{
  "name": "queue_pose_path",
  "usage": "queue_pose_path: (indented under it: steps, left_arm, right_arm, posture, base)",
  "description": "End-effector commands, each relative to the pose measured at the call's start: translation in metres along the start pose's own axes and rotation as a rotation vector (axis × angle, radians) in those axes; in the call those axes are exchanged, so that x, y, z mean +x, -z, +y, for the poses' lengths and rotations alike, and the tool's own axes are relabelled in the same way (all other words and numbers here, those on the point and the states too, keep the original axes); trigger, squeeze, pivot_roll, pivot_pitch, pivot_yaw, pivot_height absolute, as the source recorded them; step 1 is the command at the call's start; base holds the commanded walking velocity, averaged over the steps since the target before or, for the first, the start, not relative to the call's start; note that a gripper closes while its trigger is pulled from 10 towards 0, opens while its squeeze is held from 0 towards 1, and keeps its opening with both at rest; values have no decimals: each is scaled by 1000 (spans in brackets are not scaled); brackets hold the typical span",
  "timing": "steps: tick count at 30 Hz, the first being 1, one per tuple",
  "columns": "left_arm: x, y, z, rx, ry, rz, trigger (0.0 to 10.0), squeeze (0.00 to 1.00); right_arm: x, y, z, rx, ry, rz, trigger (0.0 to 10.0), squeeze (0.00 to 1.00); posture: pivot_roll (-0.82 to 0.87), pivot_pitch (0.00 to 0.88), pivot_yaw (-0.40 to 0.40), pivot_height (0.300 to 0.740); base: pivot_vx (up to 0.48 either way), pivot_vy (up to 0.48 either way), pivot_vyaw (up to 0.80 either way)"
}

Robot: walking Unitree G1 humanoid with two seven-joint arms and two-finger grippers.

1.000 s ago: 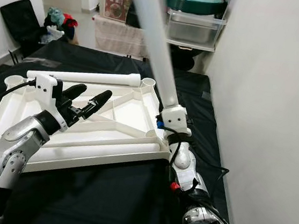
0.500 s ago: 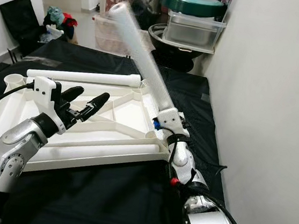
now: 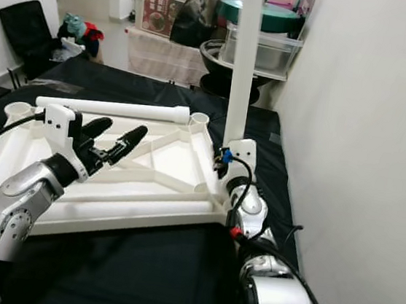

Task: Building children table

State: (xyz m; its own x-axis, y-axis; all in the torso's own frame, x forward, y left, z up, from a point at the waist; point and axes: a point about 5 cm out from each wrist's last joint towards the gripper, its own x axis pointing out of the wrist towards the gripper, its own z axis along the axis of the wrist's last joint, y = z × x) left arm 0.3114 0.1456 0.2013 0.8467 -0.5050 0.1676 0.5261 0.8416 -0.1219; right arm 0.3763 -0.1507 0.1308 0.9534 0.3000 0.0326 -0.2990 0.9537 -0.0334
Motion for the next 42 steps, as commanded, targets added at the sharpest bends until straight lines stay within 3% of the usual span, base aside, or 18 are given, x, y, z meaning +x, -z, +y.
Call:
queue_pose_path:
  steps: [1, 4, 8, 11, 16, 20, 23, 25, 27, 32, 35, 37, 39, 42]
  left_arm:
    - [1, 0, 2, -11, -6, 2, 10000, 0]
    - [0, 0, 4, -11, -11, 3, 10000, 0]
    - [0, -2, 15, -6, -46, 3, 10000, 0]
    - [1, -2, 16, -5, -48, 4, 10000, 0]
    - [3, -2, 16, -8, -40, 4, 10000, 0]
    - [4, -1, 17, -7, -43, 4, 10000, 0]
    - [6, 0, 15, 0, -35, 5, 10000, 0]
    - [6, 0, 15, 0, -35, 5, 10000, 0]
    - [6, 1, 15, 4, -35, 5, 10000, 0]
    - [5, 2, 14, 8, -34, 8, 10000, 0]
    - [5, 3, 12, 7, -28, 10, 10000, 0]
    - [5, 3, 12, 7, -28, 10, 10000, 0]
    - [6, 5, 11, 5, -22, 15, 10000, 0]
    - [6, 6, 11, 4, -21, 17, 10000, 0]
  right_arm:
    - [-16, 36, 13, 85, -113, 141, 0, 0]
    - [-18, 37, 18, 95, -194, 136, 0, 0]
    - [-56, 22, 42, 208, -533, 88, 0, 0]
    - [-64, 14, 42, 249, -566, 72, 0, 0]
    - [-67, -2, 35, 344, -559, 18, 0, 0]
    - [-67, -7, 31, 310, -536, -12, 0, 0]
    - [-63, -24, 18, 269, -422, -66, 0, 0]
    - [-63, -24, 18, 269, -422, -66, 0, 0]
    - [-55, -52, 8, 259, -355, -164, 0, 0]
    - [-51, -78, 1, 247, -314, -262, 0, 0]
    - [-50, -107, -8, 278, -257, -382, 0, 0]
    - [-50, -107, -8, 278, -257, -382, 0, 0]
    - [-57, -136, -11, 310, -257, -502, 0, 0]
    - [-59, -138, -11, 305, -264, -509, 0, 0]
  posture:
    - [167, 0, -95, 740]
    - [164, 0, -93, 740]
    - [137, 0, -79, 740]
    - [130, 0, -75, 740]
    - [120, 0, -68, 740]
    - [114, 0, -64, 740]
    - [114, 0, -64, 740]
    - [114, 0, -64, 740]
    - [114, 0, -66, 740]
    - [113, 0, -63, 740]
    - [110, 0, -61, 740]
    - [110, 0, -61, 740]
    - [104, 0, -54, 740]
    - [104, 0, -54, 740]
  base:
    - [0, 0, 0]
    - [0, 0, 0]
    - [0, 0, 0]
    - [0, 0, 0]
    - [0, 0, 0]
    - [0, 0, 0]
    - [0, 0, 0]
    - [0, 0, 0]
    - [0, 0, 0]
    - [0, 0, 0]
    - [0, 0, 0]
    - [0, 0, 0]
    - [0, 0, 0]
    - [0, 0, 0]
